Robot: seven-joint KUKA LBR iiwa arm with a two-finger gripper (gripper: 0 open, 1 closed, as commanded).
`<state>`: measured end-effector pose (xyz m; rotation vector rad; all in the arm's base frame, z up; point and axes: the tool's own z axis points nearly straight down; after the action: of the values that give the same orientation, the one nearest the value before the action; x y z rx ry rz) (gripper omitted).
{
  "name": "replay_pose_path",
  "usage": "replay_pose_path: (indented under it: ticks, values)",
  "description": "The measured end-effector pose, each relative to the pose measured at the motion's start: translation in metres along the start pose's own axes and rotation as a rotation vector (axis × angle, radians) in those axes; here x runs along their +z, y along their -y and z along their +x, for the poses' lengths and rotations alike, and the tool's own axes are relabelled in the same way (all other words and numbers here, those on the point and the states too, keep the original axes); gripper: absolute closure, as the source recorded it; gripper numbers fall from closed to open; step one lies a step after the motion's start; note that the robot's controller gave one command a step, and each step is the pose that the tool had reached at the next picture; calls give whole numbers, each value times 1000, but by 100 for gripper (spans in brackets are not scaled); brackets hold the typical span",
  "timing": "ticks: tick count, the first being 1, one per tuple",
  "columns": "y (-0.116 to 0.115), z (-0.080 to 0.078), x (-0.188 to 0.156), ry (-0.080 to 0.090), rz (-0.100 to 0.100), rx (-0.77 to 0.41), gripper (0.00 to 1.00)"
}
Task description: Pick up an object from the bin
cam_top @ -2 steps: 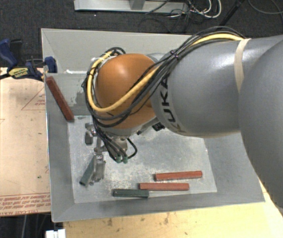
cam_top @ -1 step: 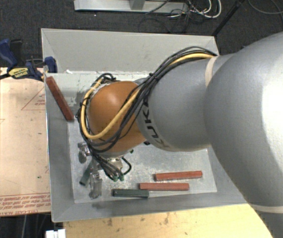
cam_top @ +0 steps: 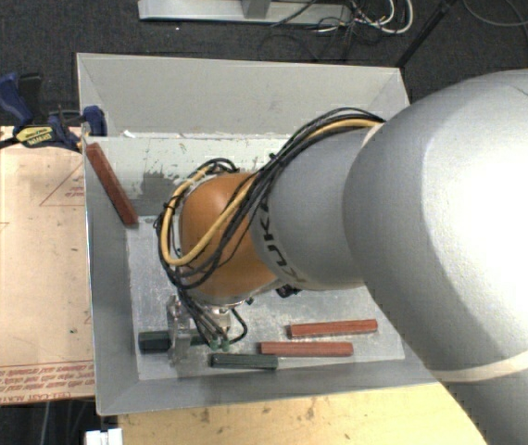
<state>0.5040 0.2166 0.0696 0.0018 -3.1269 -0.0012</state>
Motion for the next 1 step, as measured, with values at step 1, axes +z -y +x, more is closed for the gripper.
replay_pose_path:
  ticks: [1]
  values:
    - [0,0,0,0,0,0,100]
